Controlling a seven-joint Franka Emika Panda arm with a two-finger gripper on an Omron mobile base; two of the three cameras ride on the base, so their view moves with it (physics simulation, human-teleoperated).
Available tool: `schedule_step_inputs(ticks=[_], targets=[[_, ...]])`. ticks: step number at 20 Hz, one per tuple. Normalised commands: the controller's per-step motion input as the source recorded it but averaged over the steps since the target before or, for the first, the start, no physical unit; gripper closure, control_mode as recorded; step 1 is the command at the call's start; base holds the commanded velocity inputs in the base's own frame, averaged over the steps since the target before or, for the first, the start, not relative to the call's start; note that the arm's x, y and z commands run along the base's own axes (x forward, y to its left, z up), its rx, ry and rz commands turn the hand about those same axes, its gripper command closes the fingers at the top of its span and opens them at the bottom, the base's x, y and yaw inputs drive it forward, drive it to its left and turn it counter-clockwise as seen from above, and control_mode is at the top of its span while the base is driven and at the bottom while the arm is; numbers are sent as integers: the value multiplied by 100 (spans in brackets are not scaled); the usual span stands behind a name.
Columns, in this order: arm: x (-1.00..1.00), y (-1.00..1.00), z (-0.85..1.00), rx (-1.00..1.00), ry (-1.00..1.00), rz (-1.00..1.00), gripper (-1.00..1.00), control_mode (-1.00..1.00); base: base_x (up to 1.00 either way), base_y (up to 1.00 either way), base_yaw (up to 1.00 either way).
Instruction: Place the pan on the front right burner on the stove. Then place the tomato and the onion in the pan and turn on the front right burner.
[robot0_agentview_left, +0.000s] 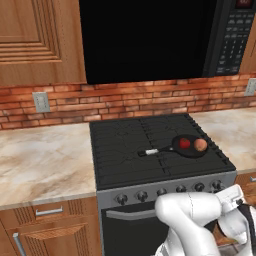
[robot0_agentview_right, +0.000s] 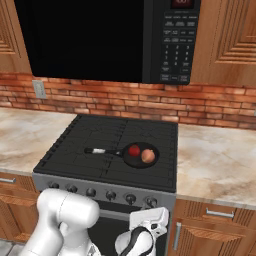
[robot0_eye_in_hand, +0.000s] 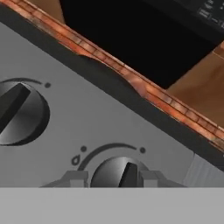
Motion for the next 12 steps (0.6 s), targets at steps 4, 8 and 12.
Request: schedule_step_inputs(ticks=[4, 8, 12], targets=[[0, 51, 2, -79, -24, 0, 100, -100, 0, 0, 0], [0, 46, 1, -89, -27, 0, 100, -100, 0, 0, 0], [0, 42, 0, -92, -27, 0, 100, -100, 0, 0, 0]])
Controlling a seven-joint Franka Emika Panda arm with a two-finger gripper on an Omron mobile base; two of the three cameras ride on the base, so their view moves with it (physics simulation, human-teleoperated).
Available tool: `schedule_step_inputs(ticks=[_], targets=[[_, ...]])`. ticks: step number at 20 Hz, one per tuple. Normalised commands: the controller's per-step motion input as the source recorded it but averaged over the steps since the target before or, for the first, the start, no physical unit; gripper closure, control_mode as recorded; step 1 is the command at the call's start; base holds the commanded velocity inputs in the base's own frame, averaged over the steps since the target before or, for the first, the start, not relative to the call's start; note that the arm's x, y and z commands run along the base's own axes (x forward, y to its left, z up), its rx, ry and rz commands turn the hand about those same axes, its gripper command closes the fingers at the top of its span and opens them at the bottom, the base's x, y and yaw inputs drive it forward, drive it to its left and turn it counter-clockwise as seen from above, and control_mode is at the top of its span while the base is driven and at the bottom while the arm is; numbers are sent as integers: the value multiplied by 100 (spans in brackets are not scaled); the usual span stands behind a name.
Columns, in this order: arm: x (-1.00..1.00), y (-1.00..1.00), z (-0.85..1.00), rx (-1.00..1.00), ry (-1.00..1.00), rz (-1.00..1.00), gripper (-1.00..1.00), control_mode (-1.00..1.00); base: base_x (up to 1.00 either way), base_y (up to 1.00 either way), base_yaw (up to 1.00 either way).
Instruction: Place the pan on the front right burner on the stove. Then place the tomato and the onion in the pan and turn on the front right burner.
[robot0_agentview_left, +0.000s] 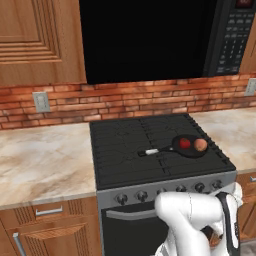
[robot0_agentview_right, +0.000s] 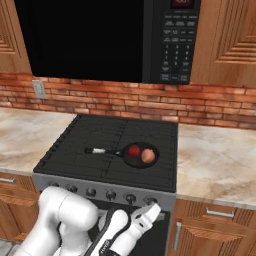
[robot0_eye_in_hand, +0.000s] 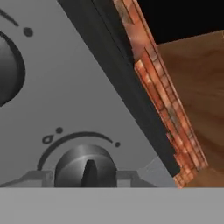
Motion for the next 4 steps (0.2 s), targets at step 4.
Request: schedule_step_inputs(ticks=[4], targets=[[0, 32, 0, -88, -25, 0, 100, -100, 0, 0, 0]])
